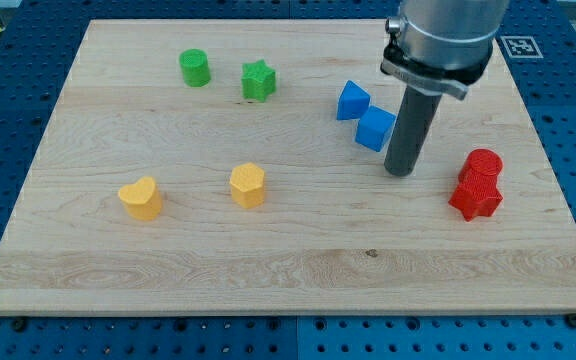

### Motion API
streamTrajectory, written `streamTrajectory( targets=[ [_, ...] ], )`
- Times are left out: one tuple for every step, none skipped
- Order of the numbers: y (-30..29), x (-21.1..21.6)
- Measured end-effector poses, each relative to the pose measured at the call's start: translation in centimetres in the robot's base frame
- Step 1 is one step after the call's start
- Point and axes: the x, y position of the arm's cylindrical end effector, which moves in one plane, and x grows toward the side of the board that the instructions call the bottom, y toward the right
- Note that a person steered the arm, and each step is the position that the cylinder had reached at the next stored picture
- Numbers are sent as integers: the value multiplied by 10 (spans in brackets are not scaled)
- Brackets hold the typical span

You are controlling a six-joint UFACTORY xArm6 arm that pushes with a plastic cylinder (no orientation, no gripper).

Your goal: Move the blue cube into the blue triangle

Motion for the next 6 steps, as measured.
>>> streamTrajectory(
  targets=[
    [-20,-38],
    [-36,-60],
    [-30,-50],
    [-38,-38],
    [-86,-35],
    [-159,-19]
  ],
)
